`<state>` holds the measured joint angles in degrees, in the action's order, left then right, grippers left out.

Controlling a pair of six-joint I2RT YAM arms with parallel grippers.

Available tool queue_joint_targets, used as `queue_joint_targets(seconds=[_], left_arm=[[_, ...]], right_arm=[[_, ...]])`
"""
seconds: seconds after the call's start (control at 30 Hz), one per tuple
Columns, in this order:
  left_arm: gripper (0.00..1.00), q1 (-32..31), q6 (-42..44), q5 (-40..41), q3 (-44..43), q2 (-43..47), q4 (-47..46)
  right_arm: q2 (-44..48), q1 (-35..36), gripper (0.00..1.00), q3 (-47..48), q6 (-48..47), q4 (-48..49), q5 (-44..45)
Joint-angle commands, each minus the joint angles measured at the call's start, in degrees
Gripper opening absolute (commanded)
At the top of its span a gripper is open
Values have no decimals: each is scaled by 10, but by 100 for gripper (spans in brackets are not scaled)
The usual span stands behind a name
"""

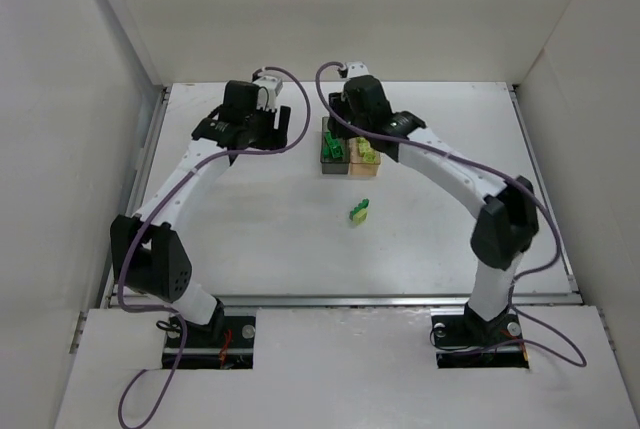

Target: Sort the legos into containers by color

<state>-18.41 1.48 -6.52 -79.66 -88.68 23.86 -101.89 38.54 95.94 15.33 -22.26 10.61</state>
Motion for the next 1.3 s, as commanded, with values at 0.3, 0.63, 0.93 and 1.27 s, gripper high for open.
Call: queue_joint_targets(seconds=[0.3, 0.63, 0.93, 1.27], left_arm=[[71, 5, -8, 59, 12, 64, 8], [71, 10, -2, 43, 1, 54, 8], [70, 10, -13, 7, 1, 41, 3], [70, 10, -24, -26, 26, 55, -10]], right_arm=[[-186, -62, 73, 156, -6, -4, -76], [-42, -62, 89, 46, 105, -141, -25], [97, -1, 80, -203, 210, -191, -6], [61, -8, 55, -262, 223, -139, -89]])
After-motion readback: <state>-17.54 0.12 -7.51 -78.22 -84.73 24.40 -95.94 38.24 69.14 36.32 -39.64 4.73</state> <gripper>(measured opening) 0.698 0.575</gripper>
